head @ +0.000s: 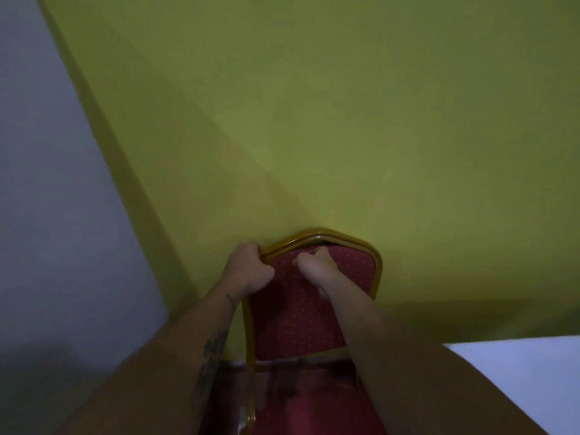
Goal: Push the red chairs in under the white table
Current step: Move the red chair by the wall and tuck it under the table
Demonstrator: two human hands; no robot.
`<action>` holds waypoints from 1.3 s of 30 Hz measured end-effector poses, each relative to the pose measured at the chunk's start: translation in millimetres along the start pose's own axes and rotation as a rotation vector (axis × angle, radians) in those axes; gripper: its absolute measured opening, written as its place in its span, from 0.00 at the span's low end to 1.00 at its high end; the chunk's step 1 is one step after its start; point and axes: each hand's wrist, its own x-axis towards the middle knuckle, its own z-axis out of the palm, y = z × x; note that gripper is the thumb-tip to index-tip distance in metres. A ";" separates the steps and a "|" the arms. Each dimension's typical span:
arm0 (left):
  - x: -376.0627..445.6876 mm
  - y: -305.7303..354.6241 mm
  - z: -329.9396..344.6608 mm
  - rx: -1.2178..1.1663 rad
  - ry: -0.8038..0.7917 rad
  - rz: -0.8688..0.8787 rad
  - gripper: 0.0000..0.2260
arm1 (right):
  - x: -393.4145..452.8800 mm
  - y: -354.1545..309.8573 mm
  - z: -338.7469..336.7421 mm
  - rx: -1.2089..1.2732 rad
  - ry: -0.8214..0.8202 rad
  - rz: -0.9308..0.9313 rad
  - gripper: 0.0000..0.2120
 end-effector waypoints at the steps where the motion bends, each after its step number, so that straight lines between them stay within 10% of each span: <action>1: 6.0 -6.6 3.5 0.017 -0.032 0.012 0.19 | 16.4 0.7 10.4 0.035 0.005 0.010 0.35; 15: 65.1 -98.7 44.3 -0.023 -0.071 0.117 0.19 | 54.8 -16.9 89.7 0.066 0.303 0.154 0.44; 24: 20.4 -134.4 36.9 -0.319 -0.005 0.027 0.08 | 21.0 -14.3 112.9 0.001 0.205 0.087 0.36; 30: -7.5 -166.1 26.1 -0.689 -0.057 -0.214 0.20 | -18.4 0.6 133.1 -0.033 0.141 0.045 0.35; 39: -98.1 -169.4 -42.9 -0.676 -0.164 -0.278 0.14 | -107.7 52.0 144.7 -0.025 0.015 -0.049 0.41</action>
